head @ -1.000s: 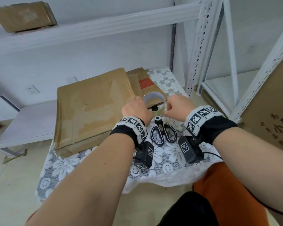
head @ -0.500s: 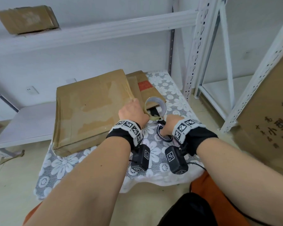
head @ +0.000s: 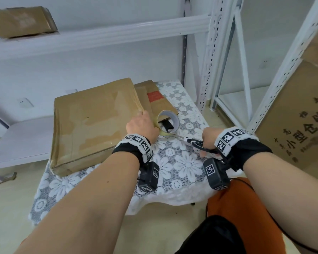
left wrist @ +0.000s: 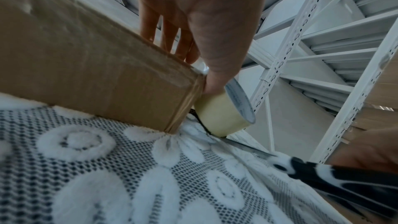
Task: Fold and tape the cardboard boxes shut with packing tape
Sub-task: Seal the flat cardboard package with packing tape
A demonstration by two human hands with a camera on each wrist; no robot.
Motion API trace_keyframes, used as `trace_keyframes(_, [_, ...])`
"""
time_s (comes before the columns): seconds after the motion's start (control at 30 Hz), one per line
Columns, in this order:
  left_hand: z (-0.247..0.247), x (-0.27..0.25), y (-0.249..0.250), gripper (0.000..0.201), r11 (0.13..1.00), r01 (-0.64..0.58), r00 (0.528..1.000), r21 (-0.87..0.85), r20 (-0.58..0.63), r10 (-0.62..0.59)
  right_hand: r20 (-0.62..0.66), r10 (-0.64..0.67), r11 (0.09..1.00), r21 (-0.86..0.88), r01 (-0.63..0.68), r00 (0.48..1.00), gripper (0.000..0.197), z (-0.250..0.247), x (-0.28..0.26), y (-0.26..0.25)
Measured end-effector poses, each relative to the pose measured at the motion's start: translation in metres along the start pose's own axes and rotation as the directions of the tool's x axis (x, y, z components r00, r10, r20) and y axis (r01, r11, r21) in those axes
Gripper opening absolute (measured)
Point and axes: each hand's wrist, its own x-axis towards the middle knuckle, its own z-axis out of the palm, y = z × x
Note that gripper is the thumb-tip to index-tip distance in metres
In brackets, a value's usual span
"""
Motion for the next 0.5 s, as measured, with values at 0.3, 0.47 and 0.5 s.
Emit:
trace_keyframes(0.3, [0.006,0.001,-0.004,0.042,1.000,-0.013,1.000,-0.005,-0.024,0.013,0.121,-0.068,0.996,-0.051,0.074,0.990,0.096,-0.018,-0.016,0.000])
trace_keyframes(0.47, [0.004,-0.001,-0.007,0.044,1.000,-0.027,1.000,0.004,-0.016,0.027,-0.107,-0.199,0.931,-0.330,0.154,0.974,0.045,-0.030,-0.036,-0.027])
trace_keyframes(0.5, [0.003,-0.001,-0.007,0.046,0.999,-0.032,0.999,0.006,-0.015,0.032,-0.156,-0.236,0.910,-0.383,0.162,0.959,0.037,-0.033,-0.041,-0.034])
